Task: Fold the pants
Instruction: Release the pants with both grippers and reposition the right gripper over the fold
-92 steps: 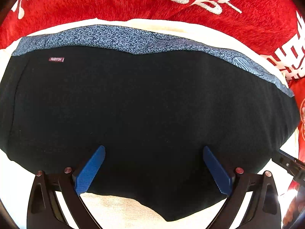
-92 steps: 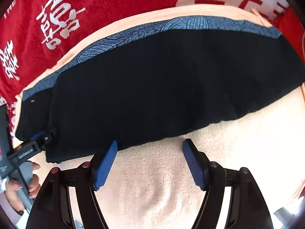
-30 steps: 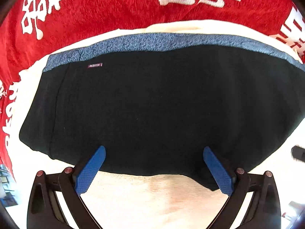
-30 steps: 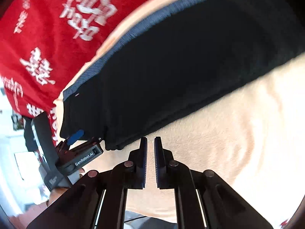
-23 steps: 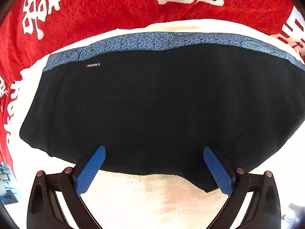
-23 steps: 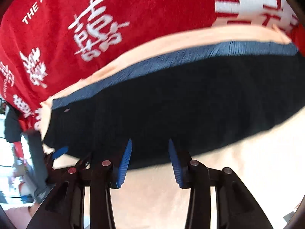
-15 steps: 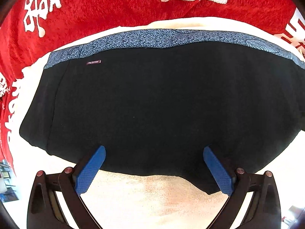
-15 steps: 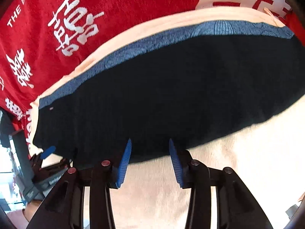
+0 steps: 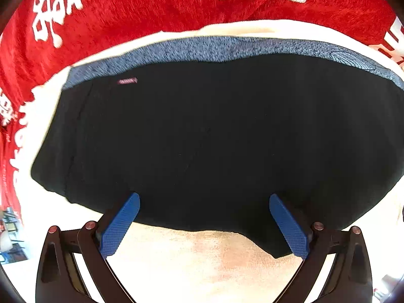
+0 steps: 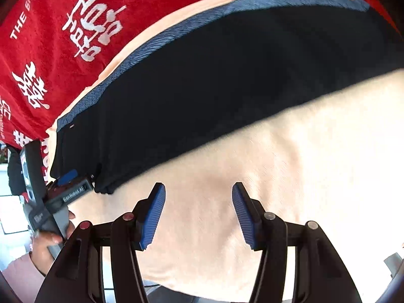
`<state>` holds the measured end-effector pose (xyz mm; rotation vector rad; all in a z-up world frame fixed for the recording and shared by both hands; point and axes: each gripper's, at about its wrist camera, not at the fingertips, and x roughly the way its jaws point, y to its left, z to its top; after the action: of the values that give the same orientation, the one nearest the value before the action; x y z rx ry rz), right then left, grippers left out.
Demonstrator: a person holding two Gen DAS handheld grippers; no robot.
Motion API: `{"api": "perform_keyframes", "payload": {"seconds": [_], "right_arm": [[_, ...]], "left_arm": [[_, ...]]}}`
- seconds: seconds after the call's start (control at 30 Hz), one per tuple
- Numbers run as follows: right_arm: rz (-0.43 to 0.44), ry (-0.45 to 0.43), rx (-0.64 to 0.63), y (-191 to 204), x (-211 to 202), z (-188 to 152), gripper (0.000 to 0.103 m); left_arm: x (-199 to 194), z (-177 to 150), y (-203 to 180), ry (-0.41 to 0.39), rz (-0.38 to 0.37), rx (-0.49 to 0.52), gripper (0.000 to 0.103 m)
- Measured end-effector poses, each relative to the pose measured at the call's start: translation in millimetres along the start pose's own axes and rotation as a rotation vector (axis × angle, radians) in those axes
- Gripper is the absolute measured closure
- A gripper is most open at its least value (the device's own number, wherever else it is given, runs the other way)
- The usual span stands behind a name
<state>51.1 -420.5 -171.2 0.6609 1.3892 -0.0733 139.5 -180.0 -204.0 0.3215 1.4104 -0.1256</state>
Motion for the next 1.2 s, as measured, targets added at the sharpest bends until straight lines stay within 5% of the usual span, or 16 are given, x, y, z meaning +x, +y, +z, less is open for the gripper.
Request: {"api": "perform_keyframes", "payload": {"seconds": [0.3, 0.63, 0.97, 1.2], "right_arm": [[0.012, -0.056, 0.13, -60.7, -31.4, -3.1, 0.044], [0.006, -0.13, 0.219, -118.4, -57.8, 17.8, 0.044], [-0.037, -0.243, 0.318, -183.9, -86.0, 70.6, 0.044], [-0.064, -0.324, 0.202, -177.8, -95.0, 131.6, 0.044]], "left_arm": [[-49.0, 6.3, -50.6, -0.063, -0.023, 0.072, 0.0], [-64.9, 36.8, -165.9, -0.093, -0.111, 0.178, 0.0], [-70.7, 72.7, -261.0, -0.113, -0.124, 0.16, 0.0], [-45.0, 76.5, -275.6, -0.057, -0.092, 0.117, 0.0]]}}
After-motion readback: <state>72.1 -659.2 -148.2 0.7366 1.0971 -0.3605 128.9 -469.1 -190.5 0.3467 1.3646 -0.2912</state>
